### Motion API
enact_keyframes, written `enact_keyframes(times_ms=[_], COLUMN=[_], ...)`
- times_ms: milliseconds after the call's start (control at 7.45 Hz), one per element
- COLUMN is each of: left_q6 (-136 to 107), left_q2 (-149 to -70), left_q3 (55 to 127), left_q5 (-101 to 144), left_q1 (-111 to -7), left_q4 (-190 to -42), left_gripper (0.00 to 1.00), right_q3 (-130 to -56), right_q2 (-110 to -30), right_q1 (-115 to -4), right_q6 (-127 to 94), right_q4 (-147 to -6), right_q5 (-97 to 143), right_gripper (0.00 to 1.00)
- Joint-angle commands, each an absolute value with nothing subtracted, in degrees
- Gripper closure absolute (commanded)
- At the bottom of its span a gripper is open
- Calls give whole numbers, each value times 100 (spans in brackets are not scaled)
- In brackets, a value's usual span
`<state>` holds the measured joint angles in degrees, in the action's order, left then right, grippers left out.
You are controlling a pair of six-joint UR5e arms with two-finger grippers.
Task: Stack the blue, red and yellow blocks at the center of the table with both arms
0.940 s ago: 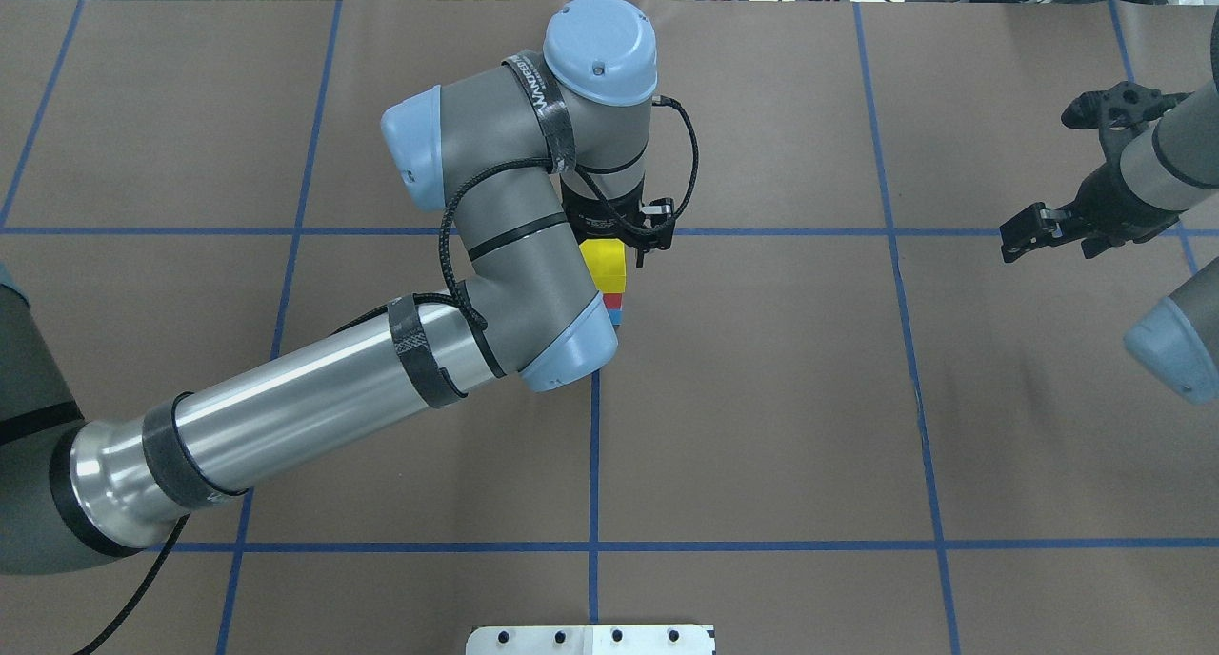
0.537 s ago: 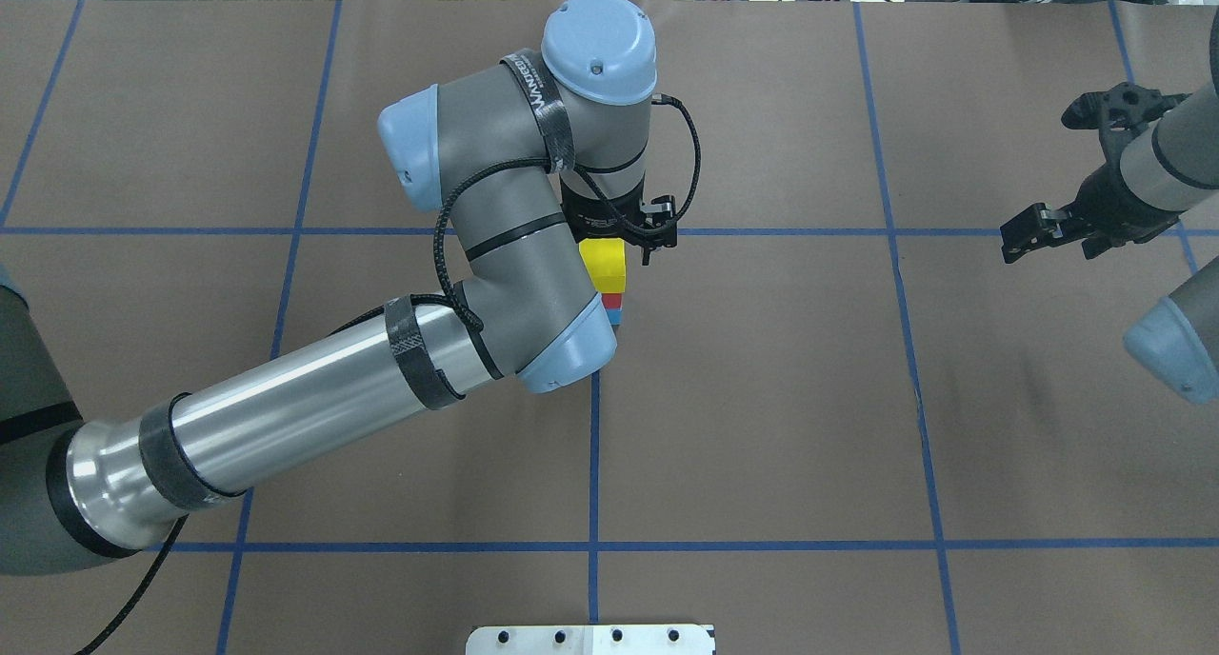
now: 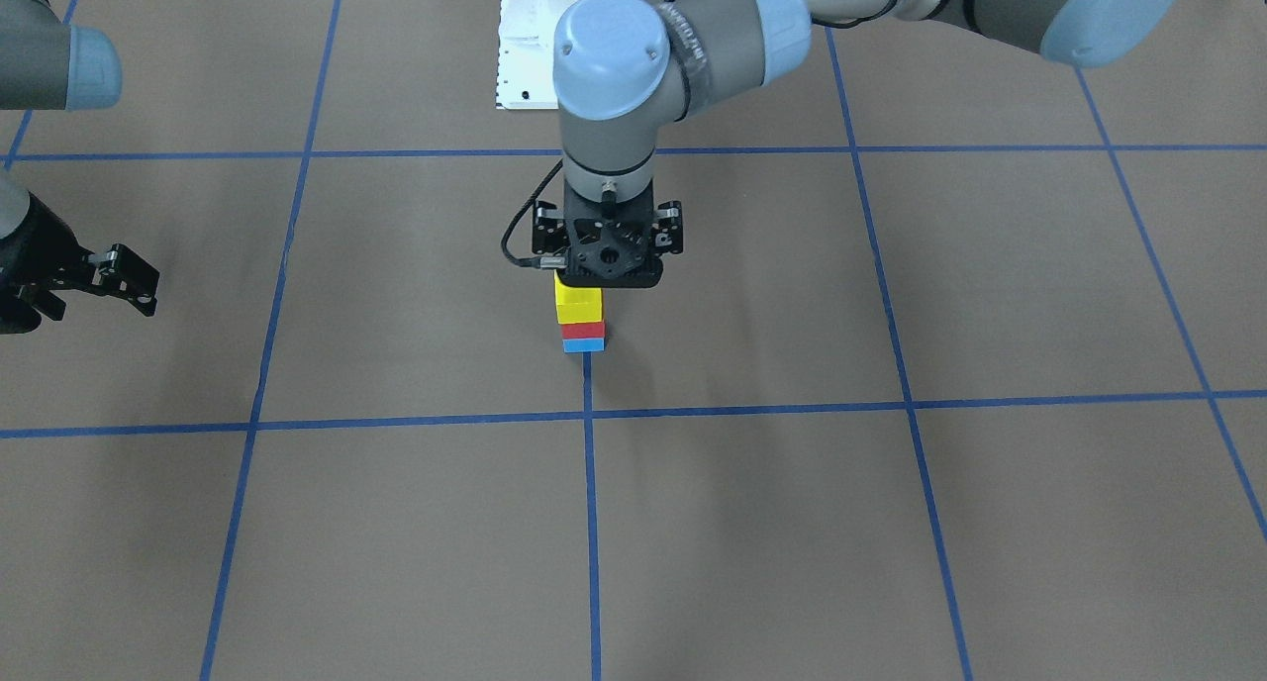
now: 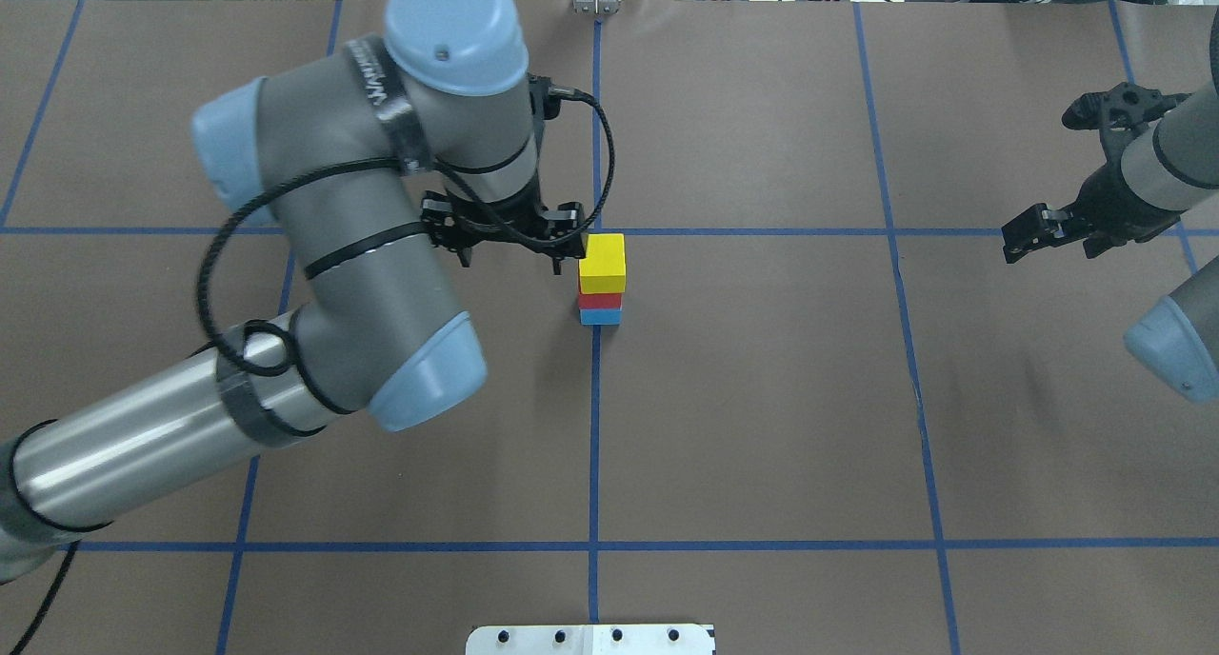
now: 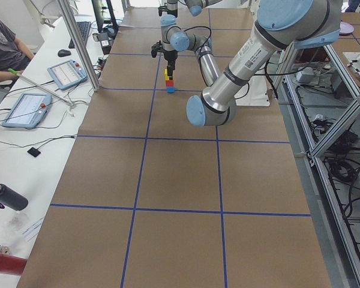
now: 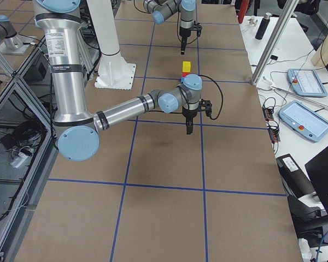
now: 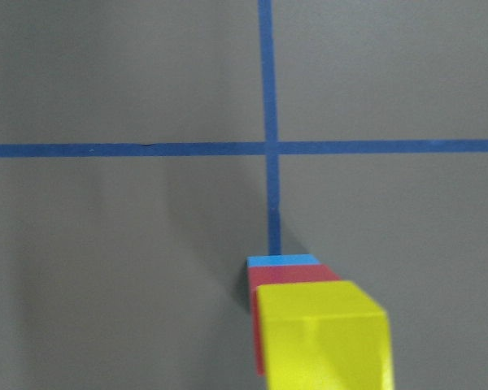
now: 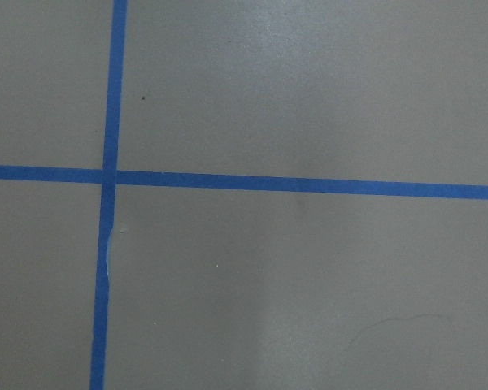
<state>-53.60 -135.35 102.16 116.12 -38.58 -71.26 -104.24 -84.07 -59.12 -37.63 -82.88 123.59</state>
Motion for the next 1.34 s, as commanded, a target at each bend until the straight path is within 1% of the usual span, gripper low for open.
enact_keyframes(times_ms=[0, 134, 268, 403, 537, 805, 940, 1208], left_q6=[-4172, -3644, -2882, -2169, -1388, -837, 70, 430], left_q2=[-11723, -10889, -10098, -9385, -9082, -8939, -8912, -8886], left_q3=[11921, 12336, 12288, 12070, 11798, 11052, 10726, 10626], left_q5=[11645, 11793, 12256, 12644, 12978, 13613, 13606, 13527], left_q1=[-4426, -4891, -5461, -6111, -6674, -7624, -8020, -8209], left_q4=[-6996, -7196, -7860, -8501, -8621, -8630, -8553, -8561], left_gripper=[0, 0, 0, 0, 0, 0, 0, 0], right_q3=[-10459, -10459, -10450, -10450, -10450, -10424, -10415, -10415], right_q2=[-8533, -8673, -8814, -9007, -9148, -9254, -9298, -9395], right_q1=[-6177, -6483, -6791, -7107, -7310, -7540, -7611, -7699], right_q6=[-3465, -3002, -2684, -2324, -2077, -2048, -2048, -2030], right_q4=[-8288, -8297, -8297, -8297, -8297, -8297, -8297, -8297], right_q5=[12418, 12567, 12838, 13058, 13139, 13429, 13438, 13508], right_gripper=[0, 0, 0, 0, 0, 0, 0, 0])
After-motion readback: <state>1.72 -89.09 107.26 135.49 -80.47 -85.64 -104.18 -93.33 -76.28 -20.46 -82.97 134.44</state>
